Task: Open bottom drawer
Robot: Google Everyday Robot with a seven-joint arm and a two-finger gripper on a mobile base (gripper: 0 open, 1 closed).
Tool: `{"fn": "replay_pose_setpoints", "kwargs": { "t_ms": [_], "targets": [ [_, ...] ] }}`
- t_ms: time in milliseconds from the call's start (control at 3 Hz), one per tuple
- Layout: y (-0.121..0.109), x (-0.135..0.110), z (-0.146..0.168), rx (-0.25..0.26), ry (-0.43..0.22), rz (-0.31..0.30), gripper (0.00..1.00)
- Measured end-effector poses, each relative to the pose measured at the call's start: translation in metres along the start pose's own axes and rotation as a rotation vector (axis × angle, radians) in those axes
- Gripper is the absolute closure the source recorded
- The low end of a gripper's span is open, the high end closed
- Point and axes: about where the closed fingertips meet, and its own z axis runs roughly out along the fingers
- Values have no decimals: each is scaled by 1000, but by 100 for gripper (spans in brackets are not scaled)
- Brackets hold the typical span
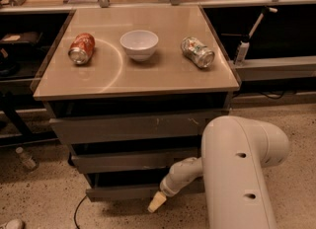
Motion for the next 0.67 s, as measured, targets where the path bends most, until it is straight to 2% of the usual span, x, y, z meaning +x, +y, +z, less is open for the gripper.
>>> {"fn": "replay_pose_setpoints", "kwargs": {
  "t_ms": [333, 667],
  "targets": [
    [-15, 4, 38, -10, 6, -21, 0],
    [-12, 6, 43, -24, 2, -31, 0]
  ]
}}
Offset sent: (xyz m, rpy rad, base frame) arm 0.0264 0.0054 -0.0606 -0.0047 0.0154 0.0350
